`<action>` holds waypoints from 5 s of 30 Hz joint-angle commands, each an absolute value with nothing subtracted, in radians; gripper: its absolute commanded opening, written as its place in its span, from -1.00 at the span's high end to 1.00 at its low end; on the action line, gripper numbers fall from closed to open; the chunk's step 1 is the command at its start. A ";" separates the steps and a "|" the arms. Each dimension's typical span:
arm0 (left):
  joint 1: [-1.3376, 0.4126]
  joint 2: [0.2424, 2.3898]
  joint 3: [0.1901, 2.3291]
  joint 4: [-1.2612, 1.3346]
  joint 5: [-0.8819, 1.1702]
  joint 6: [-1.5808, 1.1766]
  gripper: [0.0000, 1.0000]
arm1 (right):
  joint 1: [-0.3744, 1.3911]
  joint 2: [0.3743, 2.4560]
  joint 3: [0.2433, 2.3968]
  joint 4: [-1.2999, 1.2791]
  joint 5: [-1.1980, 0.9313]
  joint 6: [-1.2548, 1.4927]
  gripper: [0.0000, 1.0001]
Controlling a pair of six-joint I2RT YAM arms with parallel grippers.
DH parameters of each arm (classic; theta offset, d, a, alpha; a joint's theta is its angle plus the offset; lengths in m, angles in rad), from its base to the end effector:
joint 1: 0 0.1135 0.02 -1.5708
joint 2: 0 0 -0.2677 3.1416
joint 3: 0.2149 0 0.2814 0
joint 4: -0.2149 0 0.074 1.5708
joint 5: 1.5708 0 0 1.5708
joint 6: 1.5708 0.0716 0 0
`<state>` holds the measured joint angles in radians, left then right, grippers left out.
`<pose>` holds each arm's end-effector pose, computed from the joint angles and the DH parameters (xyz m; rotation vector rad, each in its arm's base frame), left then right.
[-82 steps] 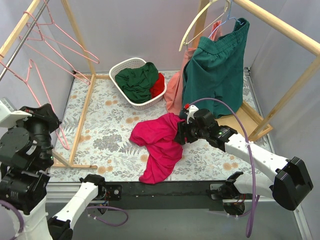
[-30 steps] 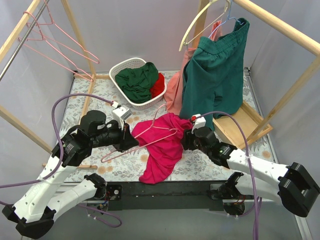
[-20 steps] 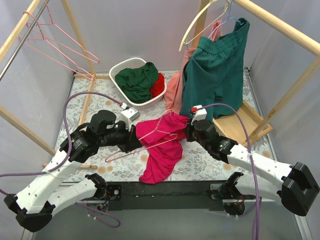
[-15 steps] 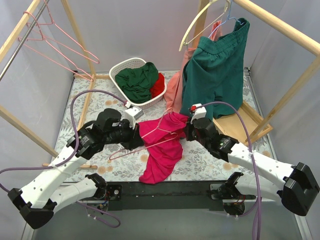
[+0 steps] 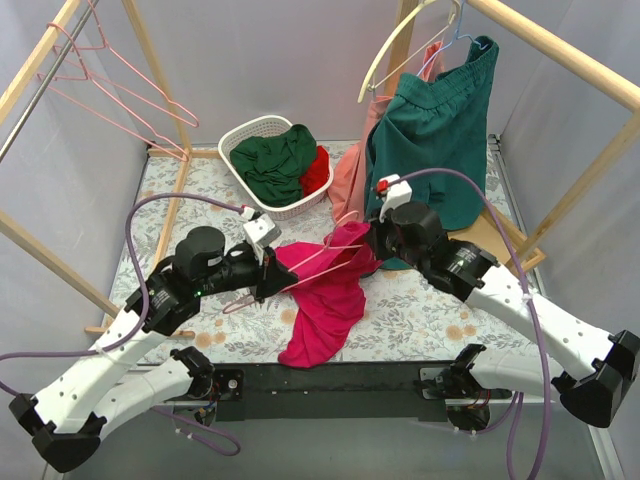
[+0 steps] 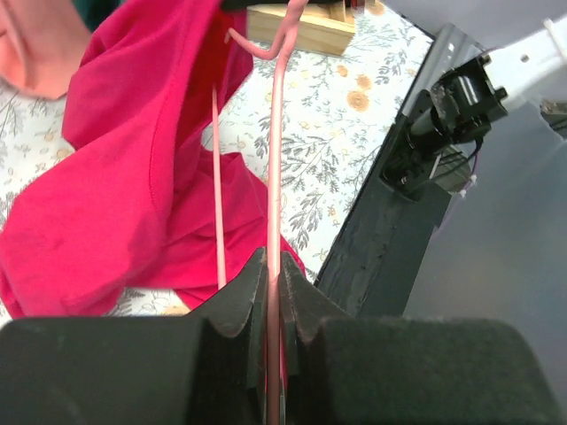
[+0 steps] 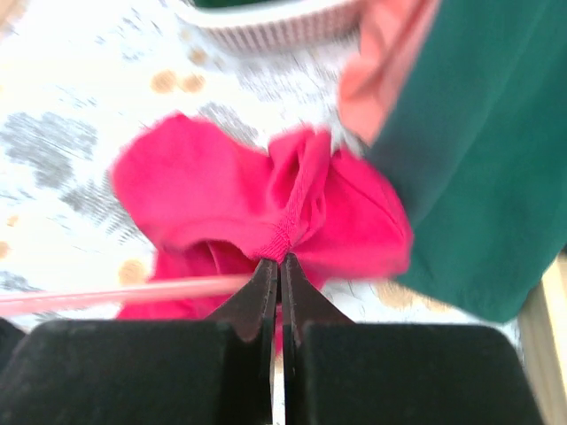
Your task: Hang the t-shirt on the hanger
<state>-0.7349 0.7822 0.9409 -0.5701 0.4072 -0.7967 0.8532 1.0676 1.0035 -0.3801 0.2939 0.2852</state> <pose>0.1443 -0.1687 0.3490 0.2302 2.2168 -1.3310 0.2115 0.2107 0.3290 -0.3833 1.9846 0.4341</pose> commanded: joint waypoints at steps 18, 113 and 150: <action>-0.738 0.675 0.721 0.172 0.592 -0.824 1.00 | 0.980 1.218 1.836 -0.732 0.139 0.253 0.97; -0.942 1.422 0.770 0.359 0.318 -1.161 0.75 | 0.661 0.690 0.402 0.227 0.094 0.319 0.97; -1.035 1.468 1.085 -0.400 -0.273 -1.144 1.00 | 0.762 0.715 0.583 0.061 0.282 0.246 0.97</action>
